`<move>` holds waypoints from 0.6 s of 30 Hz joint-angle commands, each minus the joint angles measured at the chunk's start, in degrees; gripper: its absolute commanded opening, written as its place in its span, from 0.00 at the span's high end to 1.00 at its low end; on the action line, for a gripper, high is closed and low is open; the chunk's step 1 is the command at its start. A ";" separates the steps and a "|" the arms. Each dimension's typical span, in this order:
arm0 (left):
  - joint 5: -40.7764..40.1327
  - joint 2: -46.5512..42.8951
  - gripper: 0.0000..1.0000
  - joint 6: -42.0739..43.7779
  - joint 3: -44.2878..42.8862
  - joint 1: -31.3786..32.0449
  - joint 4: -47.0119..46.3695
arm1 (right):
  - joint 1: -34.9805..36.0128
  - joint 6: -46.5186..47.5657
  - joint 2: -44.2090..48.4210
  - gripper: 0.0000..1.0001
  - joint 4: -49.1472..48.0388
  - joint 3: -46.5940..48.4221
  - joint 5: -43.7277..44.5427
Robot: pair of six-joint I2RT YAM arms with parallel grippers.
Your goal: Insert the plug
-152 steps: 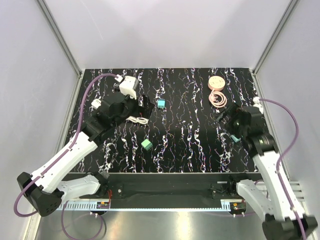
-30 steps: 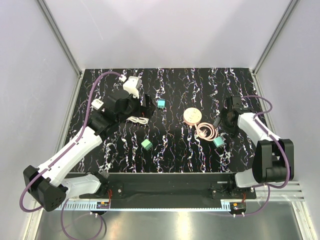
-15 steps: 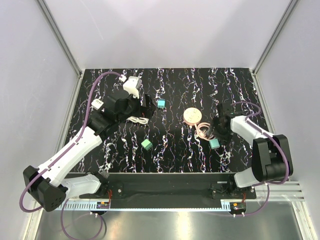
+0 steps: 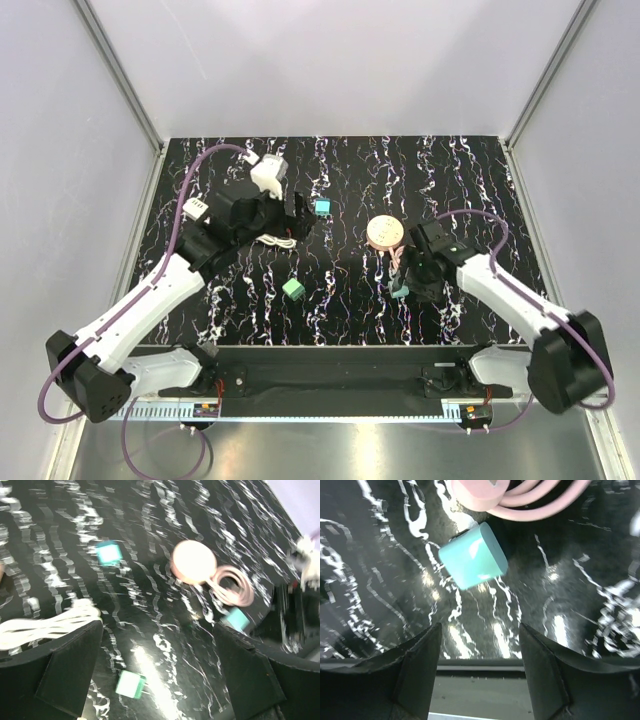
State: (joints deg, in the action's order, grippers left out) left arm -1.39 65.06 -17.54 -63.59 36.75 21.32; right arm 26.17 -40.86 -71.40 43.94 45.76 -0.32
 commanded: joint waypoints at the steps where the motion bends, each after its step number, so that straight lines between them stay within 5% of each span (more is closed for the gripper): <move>1: 8.32 2.43 0.03 4.08 -2.50 3.49 -1.63 | -0.25 -1.15 5.90 0.28 6.05 4.50 5.74; 4: 12.72 7.79 0.07 6.90 -4.16 6.31 -0.85 | -6.45 0.86 7.93 0.27 8.26 8.55 13.05; 9: 18.53 18.34 0.12 11.20 -10.14 9.38 1.97 | -24.31 6.32 11.18 0.24 6.60 15.22 3.04; 18: 6.67 32.22 0.14 26.05 -15.68 22.81 2.50 | -29.60 5.61 15.85 0.23 4.48 20.07 -8.72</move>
State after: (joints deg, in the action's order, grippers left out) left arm 9.63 94.08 0.95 -75.37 54.50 24.56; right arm -2.76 -36.56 -55.27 49.10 63.79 -1.87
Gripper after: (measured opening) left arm 0.871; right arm 0.768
